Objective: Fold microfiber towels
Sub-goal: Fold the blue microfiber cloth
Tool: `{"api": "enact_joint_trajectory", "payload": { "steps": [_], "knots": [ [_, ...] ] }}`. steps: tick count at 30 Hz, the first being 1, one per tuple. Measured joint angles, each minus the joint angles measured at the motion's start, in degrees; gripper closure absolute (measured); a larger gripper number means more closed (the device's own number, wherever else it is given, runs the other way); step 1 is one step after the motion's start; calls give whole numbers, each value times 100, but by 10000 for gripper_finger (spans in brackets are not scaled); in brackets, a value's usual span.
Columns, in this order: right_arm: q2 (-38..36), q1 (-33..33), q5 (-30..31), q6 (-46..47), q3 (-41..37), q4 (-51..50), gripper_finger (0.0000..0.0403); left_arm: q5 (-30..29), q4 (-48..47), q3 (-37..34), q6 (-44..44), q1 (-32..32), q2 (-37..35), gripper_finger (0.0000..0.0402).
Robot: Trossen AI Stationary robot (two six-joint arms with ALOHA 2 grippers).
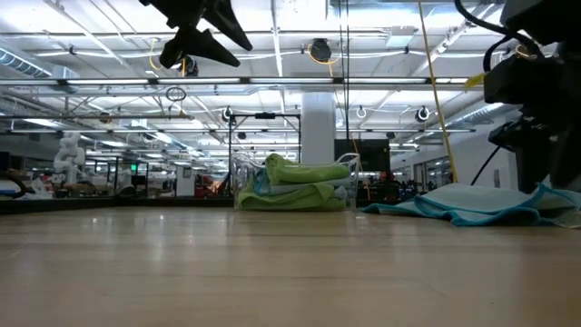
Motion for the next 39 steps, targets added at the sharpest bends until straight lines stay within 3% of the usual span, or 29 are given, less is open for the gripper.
{"api": "enact_joint_trajectory", "payload": {
  "steps": [7, 14, 25, 35, 39],
  "knots": [
    [795, -20, 7, -344, 0, 355, 268, -46, 15, 0, 2, 0, 0, 245],
    [820, -17, -174, 135, 92, 335, 390, -46, 56, 0, -6, 0, 0, 245],
    [301, -135, -191, 172, 1503, -419, 399, -90, 655, 0, -151, 0, -2, 245],
    [269, -842, -485, -141, 3273, -413, 401, -203, 1022, 3, -137, 2, 190, 242],
    [275, -1191, -518, -255, 3890, -406, 402, -189, 1667, 7, -198, -28, 596, 218]
  ]
}}
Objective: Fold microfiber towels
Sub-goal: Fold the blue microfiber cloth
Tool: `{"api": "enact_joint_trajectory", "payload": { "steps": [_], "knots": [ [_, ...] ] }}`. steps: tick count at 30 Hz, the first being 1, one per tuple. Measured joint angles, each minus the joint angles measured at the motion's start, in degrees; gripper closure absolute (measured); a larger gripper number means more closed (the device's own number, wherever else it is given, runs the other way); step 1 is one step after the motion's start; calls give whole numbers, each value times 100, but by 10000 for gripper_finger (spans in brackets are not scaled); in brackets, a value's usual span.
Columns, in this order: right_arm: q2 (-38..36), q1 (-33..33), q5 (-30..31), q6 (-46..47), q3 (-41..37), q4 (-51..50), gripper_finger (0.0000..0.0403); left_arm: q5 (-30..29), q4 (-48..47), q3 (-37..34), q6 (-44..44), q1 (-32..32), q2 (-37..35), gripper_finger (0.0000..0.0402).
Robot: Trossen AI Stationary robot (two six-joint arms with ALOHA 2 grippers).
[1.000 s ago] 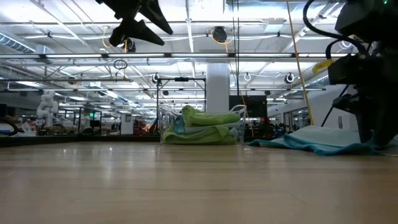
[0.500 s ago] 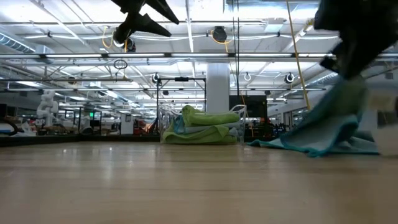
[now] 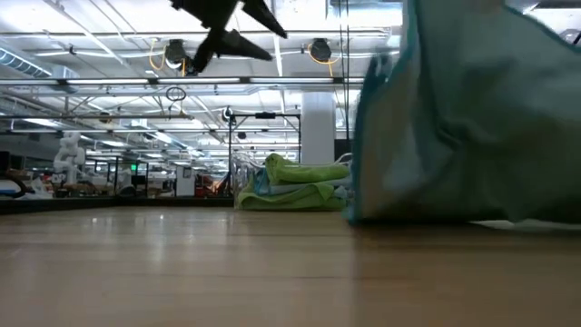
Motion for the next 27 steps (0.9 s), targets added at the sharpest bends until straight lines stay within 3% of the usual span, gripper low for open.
{"api": "enact_joint_trajectory", "payload": {
  "steps": [5, 9, 15, 27],
  "knots": [
    [106, -372, -518, -56, 722, 323, 402, 163, 1505, -9, 306, -128, 603, 161],
    [279, -581, -550, 14, 1254, 343, 402, 59, 2596, -5, 831, -360, 847, 109],
    [563, -835, -564, 32, 1709, 334, 402, -462, 1737, 115, 1394, -708, 833, 79],
    [750, -1014, -894, 313, 2038, 339, 403, 47, 1130, 122, 1760, -641, 1588, 78]
  ]
}}
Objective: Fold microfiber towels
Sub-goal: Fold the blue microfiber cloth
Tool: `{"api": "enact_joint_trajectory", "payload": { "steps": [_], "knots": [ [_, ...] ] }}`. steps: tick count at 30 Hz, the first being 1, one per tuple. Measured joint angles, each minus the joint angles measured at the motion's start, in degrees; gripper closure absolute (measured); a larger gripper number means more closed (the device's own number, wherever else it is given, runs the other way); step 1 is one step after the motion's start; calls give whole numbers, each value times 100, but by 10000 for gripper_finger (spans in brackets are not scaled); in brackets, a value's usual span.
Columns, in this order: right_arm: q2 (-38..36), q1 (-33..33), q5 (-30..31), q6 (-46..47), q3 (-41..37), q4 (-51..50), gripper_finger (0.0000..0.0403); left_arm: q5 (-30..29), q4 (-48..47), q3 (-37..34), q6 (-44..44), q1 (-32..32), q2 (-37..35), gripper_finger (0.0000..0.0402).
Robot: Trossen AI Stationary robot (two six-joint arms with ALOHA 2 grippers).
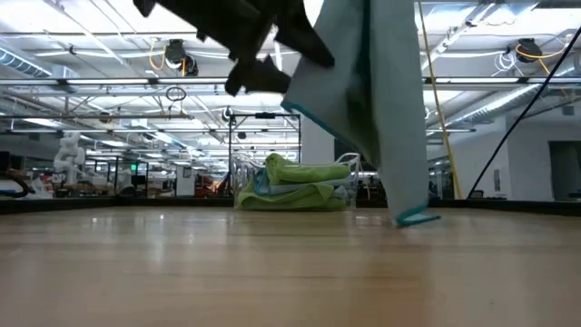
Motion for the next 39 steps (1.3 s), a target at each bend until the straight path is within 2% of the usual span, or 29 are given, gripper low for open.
{"api": "enact_joint_trajectory", "payload": {
  "steps": [5, 14, 18, 21, 25, 30, 34, 37, 39],
  "knots": [
    [-5, 2, -123, -7, 0, -2, 403, 569, -226, 4, -10, 138, 144, 92],
    [-8, 2, -319, -159, 0, -48, 403, 1047, -487, 2, -92, 227, 155, 215],
    [-8, 4, -600, -119, 0, -69, 403, 1286, -897, 0, -672, 290, 155, 244],
    [-8, 2, -761, 108, 0, -97, 403, 1585, -1274, -7, -1268, 359, 102, 247],
    [11, -46, -1028, 618, 0, -233, 403, 1660, -1525, -8, -1970, 370, 40, 236],
    [48, -428, -657, 1262, -2, -551, 403, 2013, -1590, -4, -3008, 410, 3, 225],
    [172, -886, -550, 1413, 0, 149, 403, 2219, -1596, -7, -3618, 468, 6, 227],
    [452, -1111, -934, 1739, 55, 897, 403, 2335, -1708, -7, -3988, 541, -1, 235],
    [688, -1109, -1243, 1761, 293, 962, 403, 2402, -2047, -7, -4301, 611, -125, 244]
  ]
}}
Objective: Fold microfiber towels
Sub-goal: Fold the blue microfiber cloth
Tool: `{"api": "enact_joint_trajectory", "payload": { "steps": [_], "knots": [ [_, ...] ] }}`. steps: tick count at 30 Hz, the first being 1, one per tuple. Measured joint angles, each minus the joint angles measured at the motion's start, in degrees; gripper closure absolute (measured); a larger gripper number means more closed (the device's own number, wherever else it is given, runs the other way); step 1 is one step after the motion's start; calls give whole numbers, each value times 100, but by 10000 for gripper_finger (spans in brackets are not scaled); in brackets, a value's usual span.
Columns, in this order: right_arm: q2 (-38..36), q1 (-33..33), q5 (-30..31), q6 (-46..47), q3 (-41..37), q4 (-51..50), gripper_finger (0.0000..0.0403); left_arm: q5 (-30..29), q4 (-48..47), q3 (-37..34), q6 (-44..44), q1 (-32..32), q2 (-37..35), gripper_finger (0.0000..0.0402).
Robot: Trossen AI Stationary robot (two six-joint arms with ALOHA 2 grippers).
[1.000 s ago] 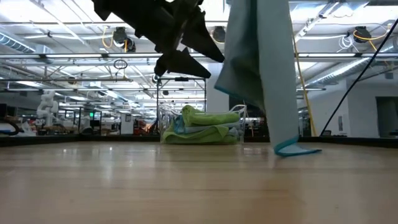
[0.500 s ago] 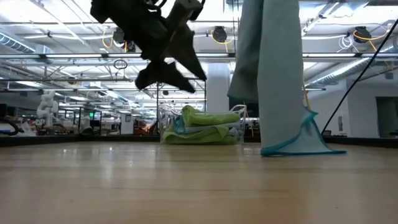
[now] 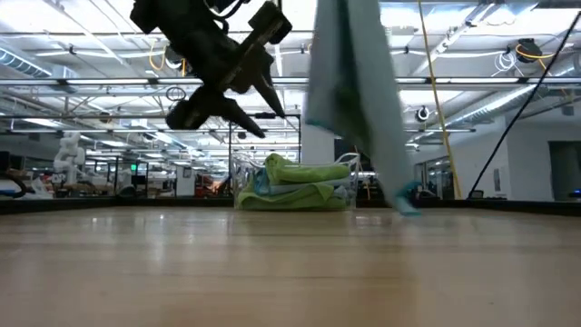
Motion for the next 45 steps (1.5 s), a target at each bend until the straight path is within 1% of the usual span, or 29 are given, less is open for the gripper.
{"api": "enact_joint_trajectory", "payload": {
  "steps": [2, 4, 6, 9, 12, 14, 16, 18, 20, 22, 24, 25, 26, 28, 30, 32, 34, 37, 38, 40, 43, 45],
  "knots": [
    [188, 153, -413, -269, 334, -212, 403, -107, -140, 0, -159, 37, -136, 255],
    [279, 368, -681, -723, 718, -683, 403, -355, -288, -2, 51, 29, -342, 266],
    [326, 617, -681, -1152, 1125, -1298, 403, -480, -282, 6, 248, 30, -545, 272],
    [320, 963, -657, -1723, 1612, -2249, 403, -541, -635, -4, 565, 115, -871, 270],
    [275, 1221, -476, -2037, 2012, -3182, 403, -582, -883, -8, 992, 232, -1224, 252],
    [213, 1331, -340, -2221, 2227, -3799, 403, -583, -638, 11, 1361, 301, -1398, 234],
    [173, 1394, -236, -2402, 2262, -4337, 403, -590, -694, -5, 1675, 385, -1541, 214],
    [116, 1423, -98, -2569, 2262, -4801, 403, -603, -288, 3, 1847, 493, -1542, 192],
    [146, 1426, 29, -2741, 2257, -5069, 403, -369, -138, -4, 1900, 658, -1518, 173],
    [160, 1426, 138, -2938, 2254, -5179, 403, -135, 375, 8, 1807, 771, -1324, 155],
    [195, 1424, 235, -3114, 2255, -5131, 403, -42, 696, -8, 1757, 823, -1139, 141],
    [199, 1424, 276, -3195, 2255, -5105, 403, -32, 1007, -17, 1749, 817, -997, 135],
    [212, 1425, 313, -3266, 2255, -5103, 403, -24, 1520, 0, 1758, 801, -845, 128],
    [287, 1426, 401, -3412, 2255, -5019, 403, -39, 2223, -6, 2097, 712, -592, 119],
    [324, 1424, 405, -3565, 2253, -4959, 403, -266, 3330, 15, 2655, 517, -240, 116],
    [382, 1422, 405, -3725, 2251, -4954, 403, -668, 4013, 0, 3248, 326, 32, 119],
    [408, 1421, 408, -3855, 2251, -4947, 403, -960, 4646, 143, 3759, 178, 373, 127],
    [502, 1408, 464, -3918, 2251, -4885, 403, -1075, 4721, 487, 4199, 60, 746, 142],
    [546, 1390, 572, -3938, 2251, -4883, 403, -1073, 4713, 654, 4344, 17, 888, 146],
    [616, 1337, 723, -4006, 2251, -4858, 403, -1071, 4434, 921, 4623, -69, 1122, 153],
    [714, 1198, 737, -4056, 2251, -4802, 403, -1059, 4079, 1327, 4907, -202, 1383, 159],
    [762, 1093, 730, -4028, 2251, -4682, 403, -1279, 3815, 1562, 4969, -285, 1471, 160]
  ]
}}
